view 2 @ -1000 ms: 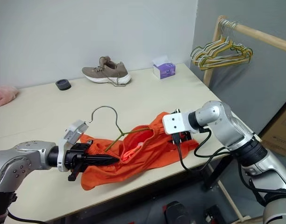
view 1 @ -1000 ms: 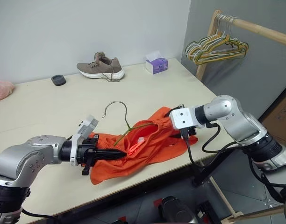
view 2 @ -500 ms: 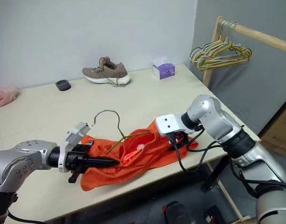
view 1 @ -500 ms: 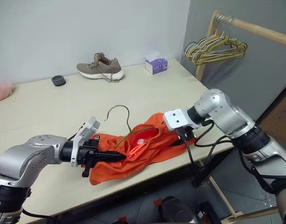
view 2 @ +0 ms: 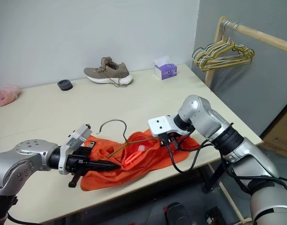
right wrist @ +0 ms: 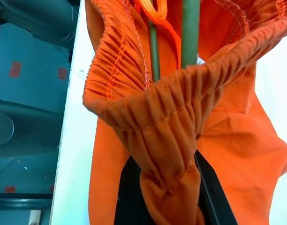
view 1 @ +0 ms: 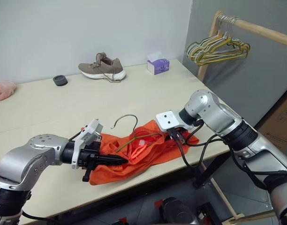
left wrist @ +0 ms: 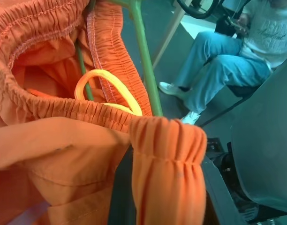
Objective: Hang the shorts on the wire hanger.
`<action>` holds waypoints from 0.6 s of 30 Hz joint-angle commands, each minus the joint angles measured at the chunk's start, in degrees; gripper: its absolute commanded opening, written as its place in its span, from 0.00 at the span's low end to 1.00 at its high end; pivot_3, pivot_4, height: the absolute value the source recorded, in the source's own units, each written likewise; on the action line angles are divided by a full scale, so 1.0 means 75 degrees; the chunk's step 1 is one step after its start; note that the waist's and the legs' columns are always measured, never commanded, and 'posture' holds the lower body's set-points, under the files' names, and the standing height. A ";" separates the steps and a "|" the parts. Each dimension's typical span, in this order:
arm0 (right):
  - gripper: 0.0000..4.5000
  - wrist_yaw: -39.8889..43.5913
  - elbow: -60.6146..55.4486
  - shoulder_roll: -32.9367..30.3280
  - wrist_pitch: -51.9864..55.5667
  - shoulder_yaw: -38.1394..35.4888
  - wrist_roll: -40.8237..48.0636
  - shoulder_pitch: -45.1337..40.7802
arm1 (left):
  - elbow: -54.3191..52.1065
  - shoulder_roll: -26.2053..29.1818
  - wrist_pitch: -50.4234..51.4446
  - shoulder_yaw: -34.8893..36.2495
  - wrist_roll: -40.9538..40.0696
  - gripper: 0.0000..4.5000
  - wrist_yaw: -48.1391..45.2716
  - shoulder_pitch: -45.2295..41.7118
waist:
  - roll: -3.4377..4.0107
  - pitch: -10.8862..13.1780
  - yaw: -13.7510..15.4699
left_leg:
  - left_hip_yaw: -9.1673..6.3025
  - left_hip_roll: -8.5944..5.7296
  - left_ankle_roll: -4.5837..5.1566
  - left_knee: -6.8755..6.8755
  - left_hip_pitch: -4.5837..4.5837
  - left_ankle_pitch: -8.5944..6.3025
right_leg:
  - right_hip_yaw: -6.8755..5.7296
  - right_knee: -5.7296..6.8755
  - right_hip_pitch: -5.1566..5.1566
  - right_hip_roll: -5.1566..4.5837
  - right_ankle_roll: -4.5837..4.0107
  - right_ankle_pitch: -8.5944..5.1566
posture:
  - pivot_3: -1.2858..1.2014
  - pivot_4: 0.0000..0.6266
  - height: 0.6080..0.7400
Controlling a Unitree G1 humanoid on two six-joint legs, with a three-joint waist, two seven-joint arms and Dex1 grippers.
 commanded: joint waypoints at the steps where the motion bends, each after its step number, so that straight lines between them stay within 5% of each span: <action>1: 0.00 0.0439 -0.0285 -0.0062 0.0019 -0.0101 0.0104 -0.0191 | 0.0117 -0.0209 -0.0090 0.0040 0.0001 0.17 0.0259 -0.0266 | 0.0000 0.0000 -0.0001 | 0.0000 0.0000 0.0000 0.0000 0.0000 0.0000 | 0.0000 0.0000 0.0001 0.0000 0.0000 0.0000 | 0.40 0.00 1.00; 9: 0.00 0.0377 -0.0385 -0.0422 0.0391 -0.0402 0.0369 0.0085 | 0.0277 -0.0243 -0.0329 0.0483 -0.0028 0.68 0.0323 -0.0275 | -0.0001 -0.0002 -0.0018 | -0.0003 0.0000 0.0000 0.0003 0.0000 0.0000 | -0.0001 0.0000 0.0002 0.0001 0.0001 0.0001 | 0.40 0.00 1.00; 18: 0.00 -0.0100 0.0254 -0.1174 0.1175 -0.1220 0.0749 0.0692 | 0.1813 -0.0155 -0.1086 0.2005 0.0355 0.68 0.1051 -0.0452 | -0.0002 -0.0002 0.0031 | -0.0004 -0.0001 0.0000 0.0006 0.0005 0.0000 | -0.0005 0.0002 0.0007 0.0000 0.0003 0.0002 | 0.41 0.00 1.00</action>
